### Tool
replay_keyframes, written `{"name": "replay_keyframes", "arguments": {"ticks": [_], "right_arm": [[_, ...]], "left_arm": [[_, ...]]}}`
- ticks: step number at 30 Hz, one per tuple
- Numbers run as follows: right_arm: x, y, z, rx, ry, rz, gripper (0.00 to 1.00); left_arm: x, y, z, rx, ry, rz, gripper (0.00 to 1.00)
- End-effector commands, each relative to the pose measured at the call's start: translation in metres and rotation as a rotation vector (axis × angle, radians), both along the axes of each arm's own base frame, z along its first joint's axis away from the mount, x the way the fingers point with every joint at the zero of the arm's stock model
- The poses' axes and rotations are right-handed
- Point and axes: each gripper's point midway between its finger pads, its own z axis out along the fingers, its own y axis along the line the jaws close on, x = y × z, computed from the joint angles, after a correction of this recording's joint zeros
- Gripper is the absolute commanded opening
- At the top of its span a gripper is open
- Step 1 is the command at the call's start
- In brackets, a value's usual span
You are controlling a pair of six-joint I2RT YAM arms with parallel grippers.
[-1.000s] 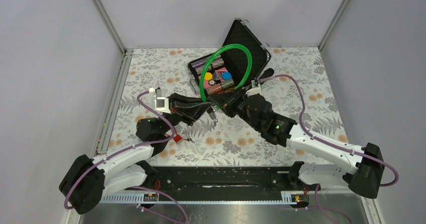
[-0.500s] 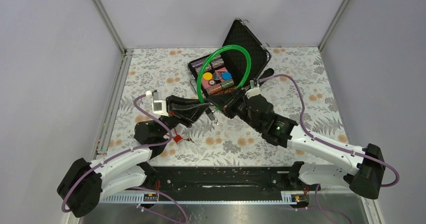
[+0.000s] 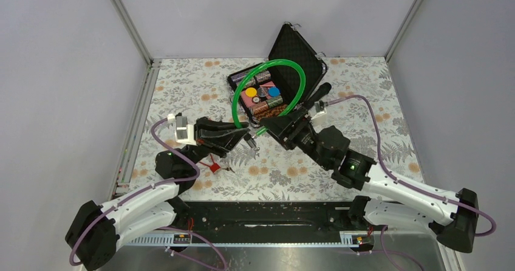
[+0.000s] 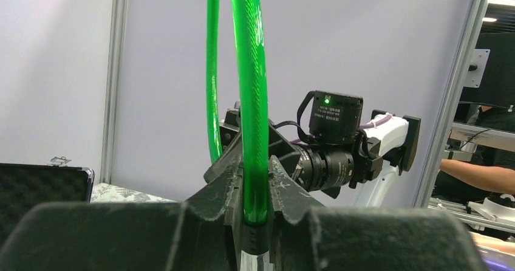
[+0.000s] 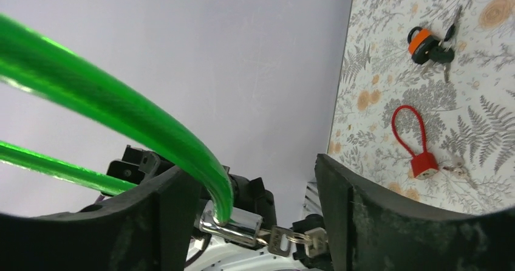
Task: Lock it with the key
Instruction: Lock the lock.
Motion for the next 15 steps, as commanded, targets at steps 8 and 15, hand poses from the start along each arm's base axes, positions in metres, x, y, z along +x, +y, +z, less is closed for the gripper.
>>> {"name": "replay_keyframes", "arguments": {"ticks": [8,15], "right_arm": [[-0.043,-0.03,0.025,-0.078,-0.55,0.111,0.84],[-0.095,-0.011,0.044,0.087,-0.75,0.364,0.86]], "left_arm": [[-0.043,0.028,0.073,-0.173,-0.151,-0.087,0.0],[-0.054,0.032,0.094,-0.219,-0.118,-0.181,0.0]]}}
